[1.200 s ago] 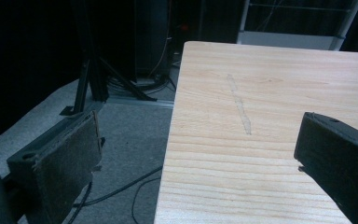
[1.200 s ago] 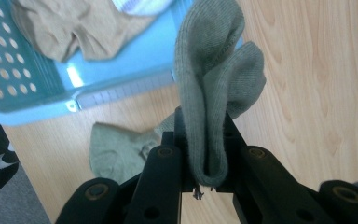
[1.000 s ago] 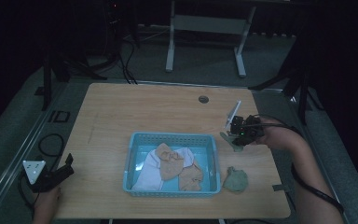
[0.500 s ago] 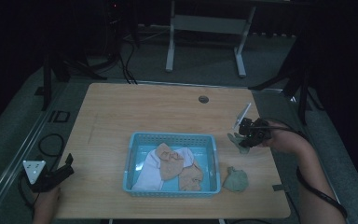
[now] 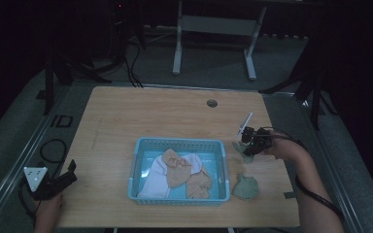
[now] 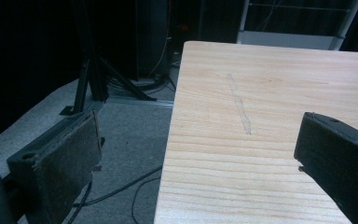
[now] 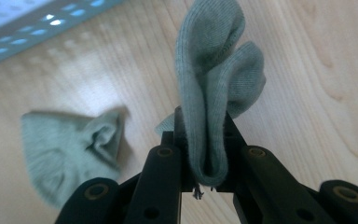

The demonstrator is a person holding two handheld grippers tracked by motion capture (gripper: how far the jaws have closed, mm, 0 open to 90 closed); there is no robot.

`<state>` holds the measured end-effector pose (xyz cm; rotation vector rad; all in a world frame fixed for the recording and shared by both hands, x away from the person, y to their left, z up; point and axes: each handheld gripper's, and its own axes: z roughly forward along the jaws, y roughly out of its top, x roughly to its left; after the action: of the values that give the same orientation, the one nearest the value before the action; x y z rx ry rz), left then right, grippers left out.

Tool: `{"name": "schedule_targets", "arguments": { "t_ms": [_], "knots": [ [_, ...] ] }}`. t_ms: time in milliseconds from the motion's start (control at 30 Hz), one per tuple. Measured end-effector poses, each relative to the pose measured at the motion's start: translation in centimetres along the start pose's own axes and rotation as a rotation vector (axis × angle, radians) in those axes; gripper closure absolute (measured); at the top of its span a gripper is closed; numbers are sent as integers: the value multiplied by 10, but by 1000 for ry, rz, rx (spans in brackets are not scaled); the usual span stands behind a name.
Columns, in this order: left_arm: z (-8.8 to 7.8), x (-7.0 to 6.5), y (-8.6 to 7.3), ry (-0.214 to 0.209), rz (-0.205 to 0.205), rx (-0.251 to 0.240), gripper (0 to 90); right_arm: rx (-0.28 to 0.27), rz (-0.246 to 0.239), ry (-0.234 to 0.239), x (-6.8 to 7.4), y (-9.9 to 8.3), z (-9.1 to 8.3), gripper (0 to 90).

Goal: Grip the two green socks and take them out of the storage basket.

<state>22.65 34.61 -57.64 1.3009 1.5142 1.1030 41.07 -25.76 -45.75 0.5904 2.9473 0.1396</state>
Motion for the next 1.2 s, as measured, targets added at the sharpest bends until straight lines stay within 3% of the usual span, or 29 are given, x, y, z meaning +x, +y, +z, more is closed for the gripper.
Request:
{"name": "schedule_targets", "arguments": {
  "t_ms": [300, 400, 500, 667, 733, 967, 1200],
  "knots": [
    [0, 0, 0, 1, 0, 0, 7, 38, 36, -3, -3, -3, 41, 831],
    [0, 0, 0, 1, 1, 1, 7, 27, 53, 19, -1, -6, 49, 822],
    [0, 0, 0, 1, 3, 2, 7, 7, 75, 37, 0, -8, 52, 731],
    [0, 0, 0, 1, 1, 0, 7, 1, 99, 35, 2, -7, 43, 568],
    [0, 0, 0, 1, 1, 1, 7, -13, 101, 40, 3, -8, 36, 544],
    [0, 0, 0, 1, 1, 1, 7, -75, 101, 25, 8, -16, 15, 511],
    [0, 0, 0, 1, 4, 3, 7, -152, 152, 6, 8, -39, 7, 503]
  ]
}}
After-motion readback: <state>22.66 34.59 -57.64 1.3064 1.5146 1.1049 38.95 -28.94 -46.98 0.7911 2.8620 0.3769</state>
